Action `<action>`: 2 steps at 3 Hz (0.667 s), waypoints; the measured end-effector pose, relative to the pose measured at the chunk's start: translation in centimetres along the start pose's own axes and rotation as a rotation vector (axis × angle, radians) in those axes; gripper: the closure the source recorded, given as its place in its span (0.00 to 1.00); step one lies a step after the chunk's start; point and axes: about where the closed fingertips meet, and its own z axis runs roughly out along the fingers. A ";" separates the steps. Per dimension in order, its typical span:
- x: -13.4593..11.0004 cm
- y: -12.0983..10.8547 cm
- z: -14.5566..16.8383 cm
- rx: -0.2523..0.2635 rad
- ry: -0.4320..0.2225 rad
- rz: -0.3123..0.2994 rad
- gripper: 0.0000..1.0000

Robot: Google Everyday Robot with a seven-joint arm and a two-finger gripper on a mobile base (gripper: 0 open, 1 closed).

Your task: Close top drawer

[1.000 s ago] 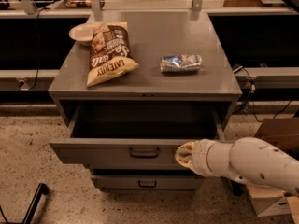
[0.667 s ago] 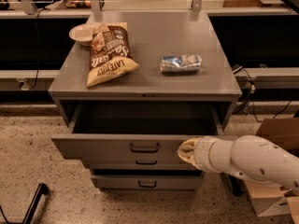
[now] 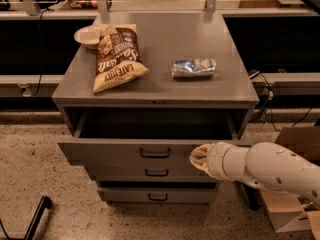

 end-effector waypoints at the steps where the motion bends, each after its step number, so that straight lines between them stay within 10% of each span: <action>1: -0.3 -0.4 1.1 -0.034 -0.012 0.006 1.00; 2: -0.2 -0.8 2.9 -0.063 -0.023 0.019 1.00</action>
Offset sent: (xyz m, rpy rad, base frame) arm 0.0428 0.0197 -0.0307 0.0518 0.0885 0.0422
